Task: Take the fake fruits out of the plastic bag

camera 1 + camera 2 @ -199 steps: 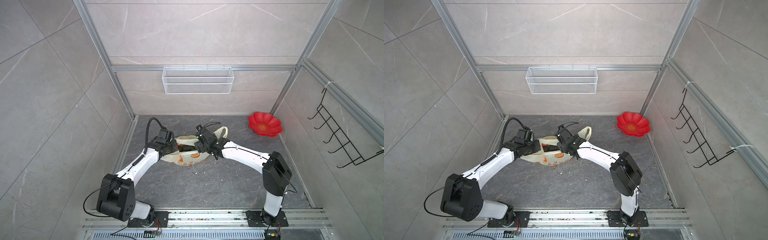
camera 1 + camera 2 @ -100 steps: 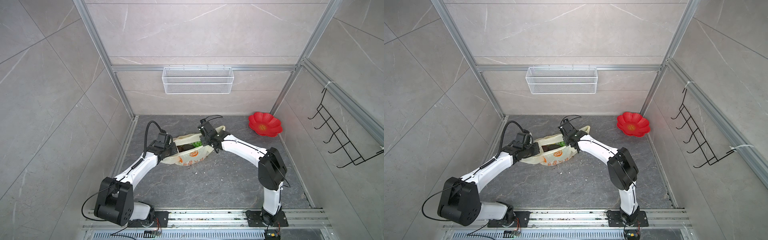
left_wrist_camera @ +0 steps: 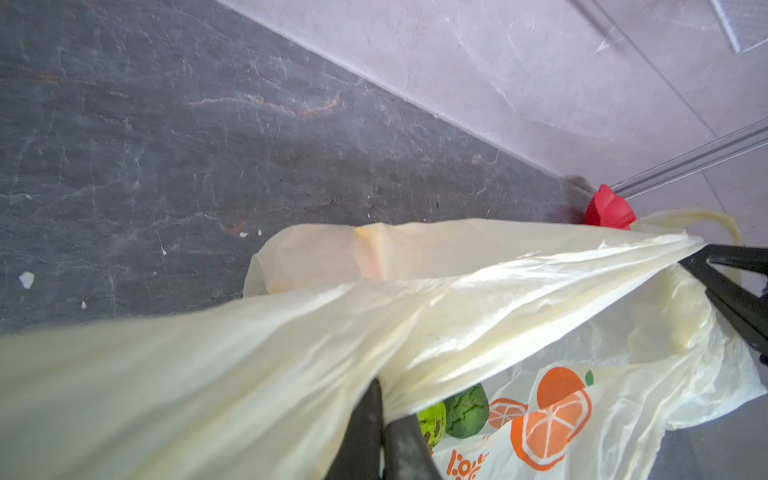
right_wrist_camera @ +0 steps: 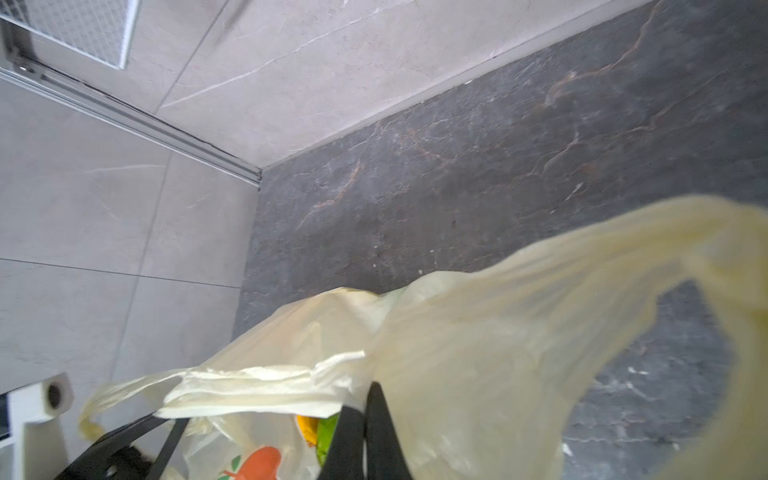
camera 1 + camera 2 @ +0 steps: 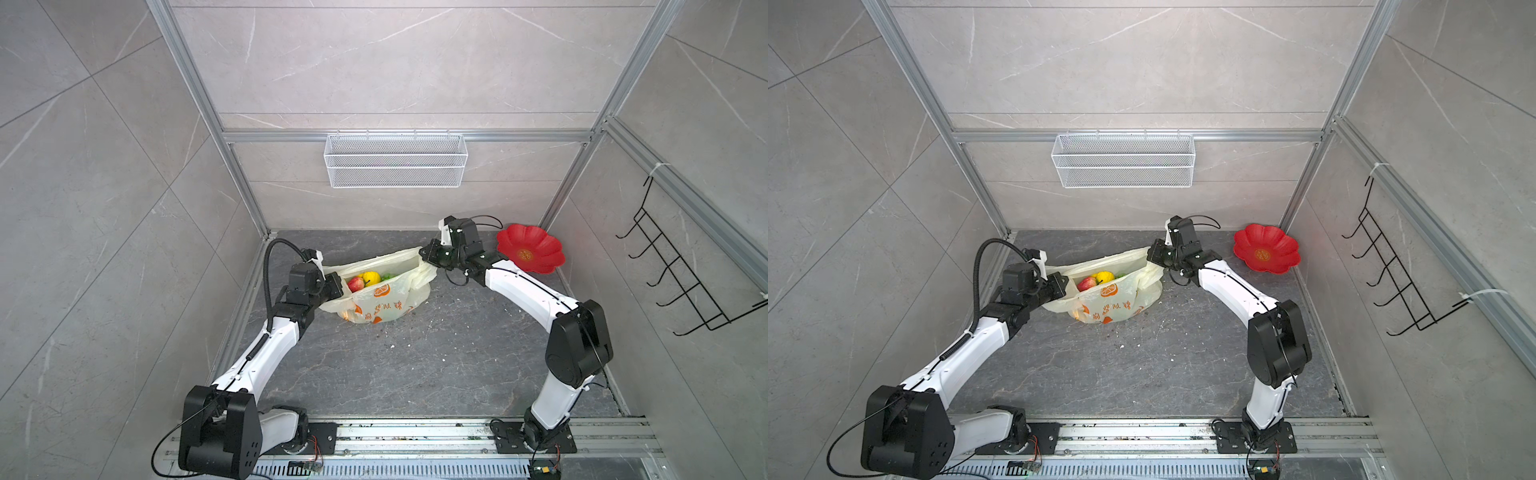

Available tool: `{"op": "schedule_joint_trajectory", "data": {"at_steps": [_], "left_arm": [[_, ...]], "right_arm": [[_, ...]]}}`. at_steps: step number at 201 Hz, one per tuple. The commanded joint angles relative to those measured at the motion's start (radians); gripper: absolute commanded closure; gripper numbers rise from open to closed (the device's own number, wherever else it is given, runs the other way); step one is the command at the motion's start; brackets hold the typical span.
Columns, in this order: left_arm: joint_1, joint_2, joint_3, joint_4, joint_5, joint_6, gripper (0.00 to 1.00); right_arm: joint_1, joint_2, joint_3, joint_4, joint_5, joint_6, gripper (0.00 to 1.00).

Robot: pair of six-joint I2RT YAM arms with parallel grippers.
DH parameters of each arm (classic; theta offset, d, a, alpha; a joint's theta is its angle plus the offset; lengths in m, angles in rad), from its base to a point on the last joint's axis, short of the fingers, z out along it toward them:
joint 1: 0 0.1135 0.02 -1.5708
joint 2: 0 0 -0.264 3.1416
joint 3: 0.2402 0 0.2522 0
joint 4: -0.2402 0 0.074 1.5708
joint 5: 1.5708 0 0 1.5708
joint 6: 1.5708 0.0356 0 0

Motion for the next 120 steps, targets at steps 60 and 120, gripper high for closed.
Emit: {"op": "schedule_joint_trajectory", "data": {"at_steps": [60,120], "left_arm": [[-0.069,0.079,0.133,-0.217,-0.132,0.045,0.81],[-0.198,0.07,0.238,-0.503,-0.406,-0.121,0.25]], "right_arm": [[-0.038,-0.125,-0.192,0.17,0.077,0.054,1.0],[0.051,-0.135,-0.196,0.178,0.131,0.019,1.0]]}}
